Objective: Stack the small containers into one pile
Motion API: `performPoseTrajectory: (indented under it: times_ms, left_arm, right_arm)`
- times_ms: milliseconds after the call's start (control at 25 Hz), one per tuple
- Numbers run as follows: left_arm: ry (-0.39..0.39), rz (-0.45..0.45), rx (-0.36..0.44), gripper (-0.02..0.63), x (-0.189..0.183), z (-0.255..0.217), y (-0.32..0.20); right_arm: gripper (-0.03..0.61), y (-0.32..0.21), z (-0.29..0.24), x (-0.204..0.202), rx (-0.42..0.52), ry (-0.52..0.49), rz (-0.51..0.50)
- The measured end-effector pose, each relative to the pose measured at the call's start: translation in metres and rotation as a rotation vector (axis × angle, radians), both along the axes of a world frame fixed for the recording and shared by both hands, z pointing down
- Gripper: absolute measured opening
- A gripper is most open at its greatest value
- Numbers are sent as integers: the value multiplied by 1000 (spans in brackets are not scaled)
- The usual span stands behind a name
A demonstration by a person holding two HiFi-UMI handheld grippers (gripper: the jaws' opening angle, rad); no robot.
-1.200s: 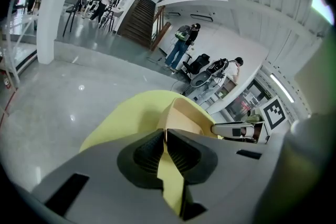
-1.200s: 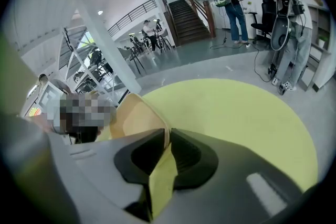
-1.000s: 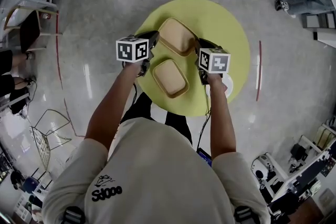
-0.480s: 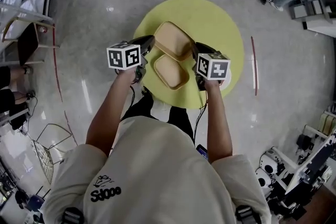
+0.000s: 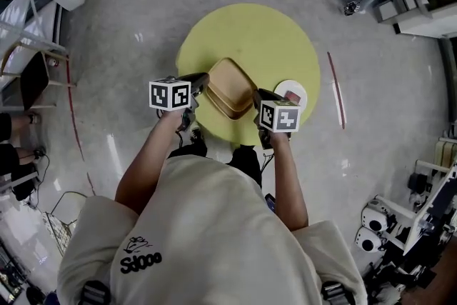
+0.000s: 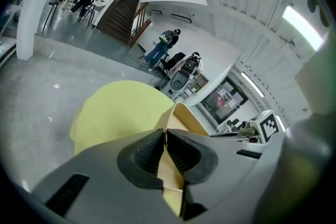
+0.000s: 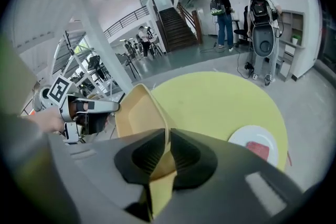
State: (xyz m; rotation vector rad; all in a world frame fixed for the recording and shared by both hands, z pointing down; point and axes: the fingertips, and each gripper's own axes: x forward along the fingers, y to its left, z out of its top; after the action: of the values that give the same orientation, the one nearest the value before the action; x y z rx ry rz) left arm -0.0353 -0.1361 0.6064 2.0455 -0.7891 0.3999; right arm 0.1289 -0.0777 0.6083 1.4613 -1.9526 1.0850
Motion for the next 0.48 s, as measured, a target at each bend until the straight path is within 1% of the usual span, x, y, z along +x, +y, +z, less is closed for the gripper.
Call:
performPoseTrajectory:
  times_ms: [80, 160, 240, 480]
  left_arm:
    - [-16, 20, -8, 26, -2, 7, 7]
    - [-6, 54, -13, 25, 4, 10, 15]
    - [-12, 85, -21, 25, 8, 14, 21]
    - [-56, 146, -62, 25, 17, 31, 35]
  right_arm:
    - [44, 13, 9, -4, -28, 0, 5]
    - [44, 25, 16, -5, -49, 6, 6]
    - [44, 34, 22, -2, -65, 9, 19]
    - [44, 44, 34, 9, -83, 15, 26]
